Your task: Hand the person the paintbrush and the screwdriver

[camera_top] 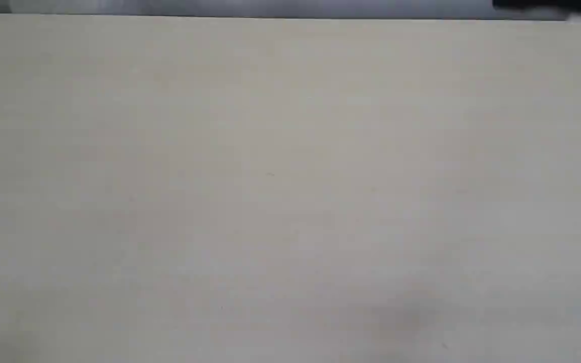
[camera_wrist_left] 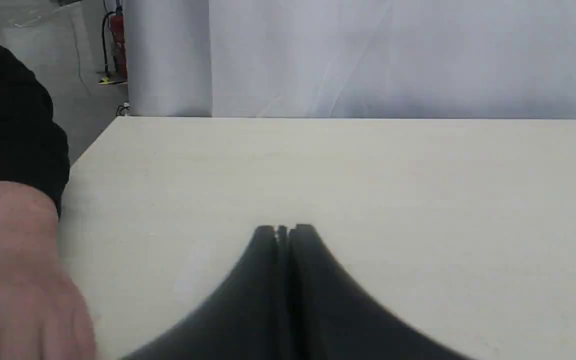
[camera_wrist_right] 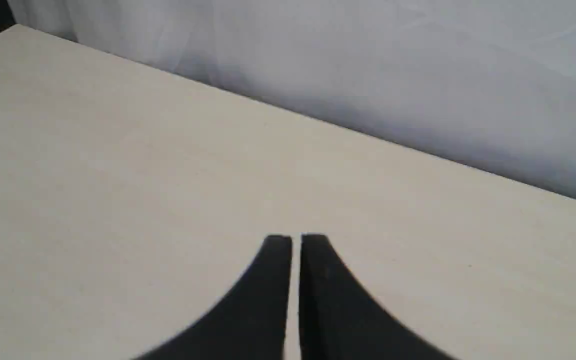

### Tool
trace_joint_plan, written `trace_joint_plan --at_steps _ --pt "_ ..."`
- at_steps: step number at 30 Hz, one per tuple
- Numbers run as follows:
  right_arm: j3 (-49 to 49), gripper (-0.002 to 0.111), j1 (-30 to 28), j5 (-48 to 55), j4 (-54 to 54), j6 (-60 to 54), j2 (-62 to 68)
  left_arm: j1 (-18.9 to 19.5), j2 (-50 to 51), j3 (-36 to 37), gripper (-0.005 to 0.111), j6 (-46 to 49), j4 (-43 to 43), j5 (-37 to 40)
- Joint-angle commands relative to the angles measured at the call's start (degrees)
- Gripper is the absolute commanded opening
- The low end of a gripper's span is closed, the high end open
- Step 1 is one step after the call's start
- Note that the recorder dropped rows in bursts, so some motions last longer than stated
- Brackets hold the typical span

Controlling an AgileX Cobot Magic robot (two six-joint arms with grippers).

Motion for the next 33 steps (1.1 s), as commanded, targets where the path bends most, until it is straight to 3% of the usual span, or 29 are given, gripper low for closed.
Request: trace_joint_plan --at_steps 1,9,13,21,27,33 --pt "8.5 0.004 -0.3 -6.9 0.9 0.3 -6.8 -0.3 -0.1 0.1 0.000 -0.1 -0.3 -0.6" --pt "17.8 0.004 -0.2 -6.8 -0.5 -0.8 -17.6 -0.3 -0.1 0.1 0.000 -0.1 -0.1 -0.6" --pt "24.4 0.004 -0.7 -14.0 -3.5 -1.5 -22.2 -0.3 -0.1 0.1 0.000 -0.1 -0.1 -0.6" --pt "43.4 0.004 -15.2 -35.0 -1.1 0.0 -36.9 -0.3 -0.1 0.1 0.000 -0.1 -0.1 -0.6" --pt "49.8 0.004 -24.9 -36.0 -3.5 0.6 -38.9 -0.3 -0.1 0.1 0.000 -0.1 -0.1 -0.6" --pt "52.3 0.004 -26.9 -36.6 -3.5 0.6 -40.8 -0.3 -0.1 0.1 0.000 -0.1 -0.1 -0.6"
